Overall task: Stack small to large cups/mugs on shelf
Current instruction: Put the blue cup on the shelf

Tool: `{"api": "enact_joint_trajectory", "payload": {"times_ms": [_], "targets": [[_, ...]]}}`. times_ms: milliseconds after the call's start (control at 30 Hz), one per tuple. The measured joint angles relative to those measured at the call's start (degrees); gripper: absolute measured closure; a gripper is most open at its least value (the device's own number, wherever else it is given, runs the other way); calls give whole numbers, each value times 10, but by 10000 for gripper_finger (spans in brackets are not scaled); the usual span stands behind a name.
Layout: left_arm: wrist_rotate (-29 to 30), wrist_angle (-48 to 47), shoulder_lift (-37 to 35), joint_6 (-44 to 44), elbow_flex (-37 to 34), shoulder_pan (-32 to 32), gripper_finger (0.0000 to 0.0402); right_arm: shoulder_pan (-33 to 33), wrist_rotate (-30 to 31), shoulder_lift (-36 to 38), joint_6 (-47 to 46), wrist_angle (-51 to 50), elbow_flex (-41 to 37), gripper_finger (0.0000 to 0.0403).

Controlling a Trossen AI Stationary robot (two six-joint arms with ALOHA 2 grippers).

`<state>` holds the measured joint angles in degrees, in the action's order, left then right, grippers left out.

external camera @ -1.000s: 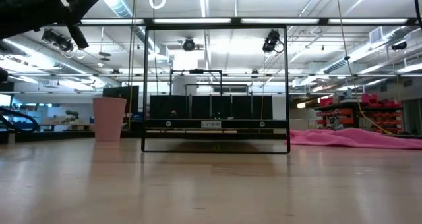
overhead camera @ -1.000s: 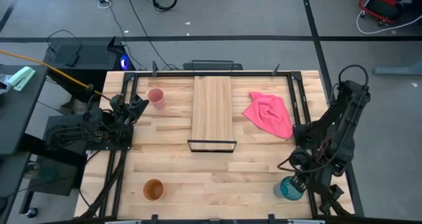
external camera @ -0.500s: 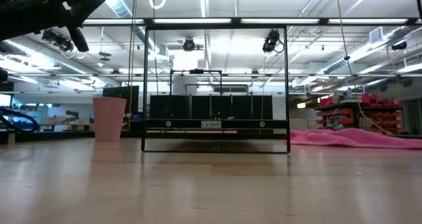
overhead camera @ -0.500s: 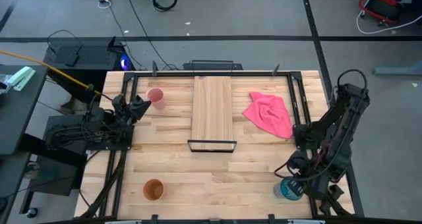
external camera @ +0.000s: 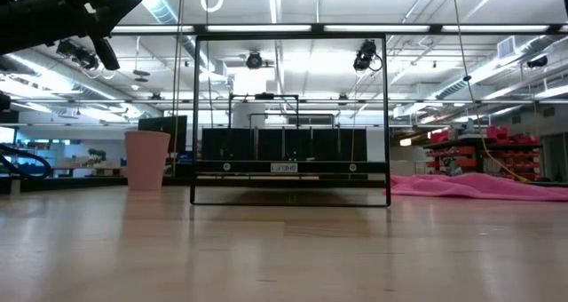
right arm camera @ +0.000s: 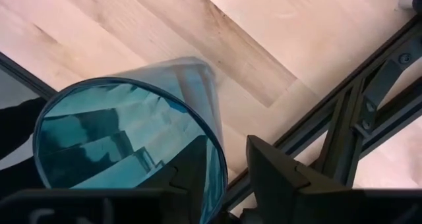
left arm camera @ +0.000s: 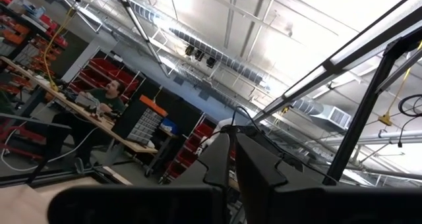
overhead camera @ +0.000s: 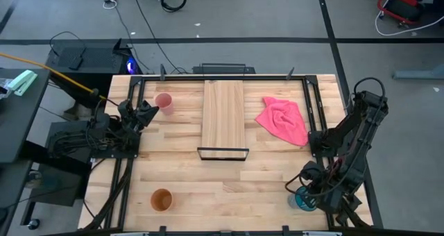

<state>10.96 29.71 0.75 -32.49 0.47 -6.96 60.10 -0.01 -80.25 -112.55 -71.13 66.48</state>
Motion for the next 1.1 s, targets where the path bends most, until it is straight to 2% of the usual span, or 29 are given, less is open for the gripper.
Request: {"api": "enact_joint_trajectory", "payload": {"times_ms": [400,733,900,1100], "targets": [[0,0,0,0,0,0,372,-11,1,1,-4,-14,0,393],[0,0,0,1,0,0,379,-46,-1,15,31,-25,-1,396],[0,0,0,1,0,0,379,-81,1,53,66,-29,-1,398],[0,0,0,0,0,0,385,-130,34,117,98,-53,1,398]]}}
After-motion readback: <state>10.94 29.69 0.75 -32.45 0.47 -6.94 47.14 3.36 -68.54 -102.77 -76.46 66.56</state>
